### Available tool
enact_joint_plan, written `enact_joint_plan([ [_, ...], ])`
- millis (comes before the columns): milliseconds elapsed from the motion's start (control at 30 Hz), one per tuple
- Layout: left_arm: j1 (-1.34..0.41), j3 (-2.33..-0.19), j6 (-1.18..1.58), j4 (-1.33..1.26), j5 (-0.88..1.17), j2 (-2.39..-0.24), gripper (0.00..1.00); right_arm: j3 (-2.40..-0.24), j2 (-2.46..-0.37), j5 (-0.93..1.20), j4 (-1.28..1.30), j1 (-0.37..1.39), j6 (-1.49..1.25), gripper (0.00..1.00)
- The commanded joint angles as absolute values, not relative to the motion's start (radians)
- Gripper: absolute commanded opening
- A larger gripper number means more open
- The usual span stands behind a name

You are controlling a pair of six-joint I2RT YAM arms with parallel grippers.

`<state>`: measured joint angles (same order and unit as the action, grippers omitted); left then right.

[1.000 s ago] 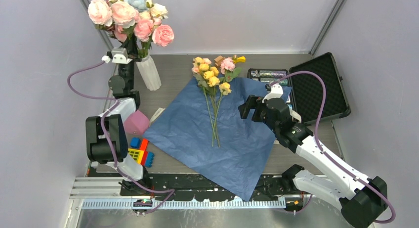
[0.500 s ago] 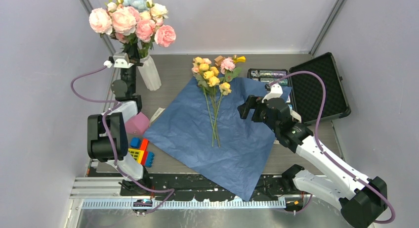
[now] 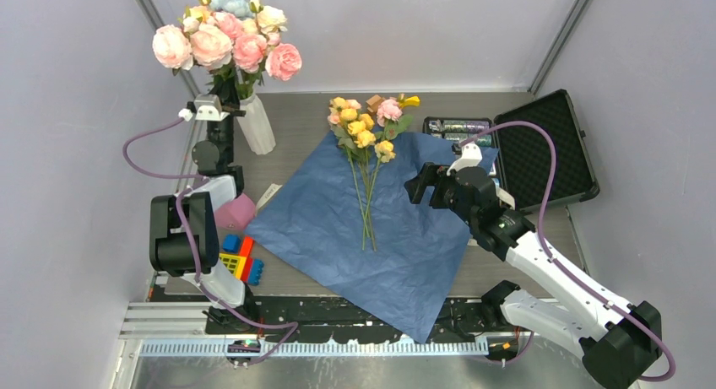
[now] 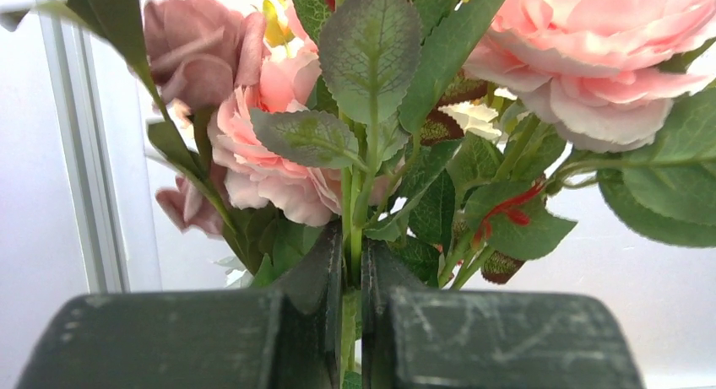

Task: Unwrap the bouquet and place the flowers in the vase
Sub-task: Insert the fake flower into the vase.

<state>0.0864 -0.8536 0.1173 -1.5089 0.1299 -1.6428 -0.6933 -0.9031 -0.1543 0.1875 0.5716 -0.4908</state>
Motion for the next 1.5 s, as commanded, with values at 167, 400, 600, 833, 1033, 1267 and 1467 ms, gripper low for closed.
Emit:
enact_joint_plan([
  [167, 0.087, -0.831, 0.088, -1.411, 0.104, -1.647, 0.16, -0.713, -0.893, -0.142, 0.141, 0.566, -0.488, 0.93],
  [400, 0.087, -0.819, 0.086, -1.411, 0.107, -1.636, 0.26, -0.711, -0.894, -0.138, 0.140, 0.566, -0.488, 0.93],
  [600, 0.087, -0.793, 0.086, -1.412, 0.101, -1.620, 0.38, -0.711, -0.896, -0.130, 0.135, 0.566, -0.489, 0.93],
  [833, 0.087, -0.746, 0.086, -1.411, 0.076, -1.587, 0.53, -0.710, -0.896, -0.119, 0.130, 0.566, -0.487, 0.93],
  [1033, 0.086, -0.697, 0.078, -1.408, 0.053, -1.544, 0.62, -0.713, -0.901, -0.096, 0.122, 0.566, -0.483, 0.93],
  [1267, 0.087, -0.657, 0.098, -1.280, 0.067, -1.423, 0.71, -0.704, -0.905, -0.083, 0.115, 0.565, -0.474, 0.93],
  [1467, 0.087, -0.673, 0.104, -0.937, 0.027, -1.205, 0.75, -0.714, -0.919, -0.061, 0.110, 0.565, -0.466, 0.93],
])
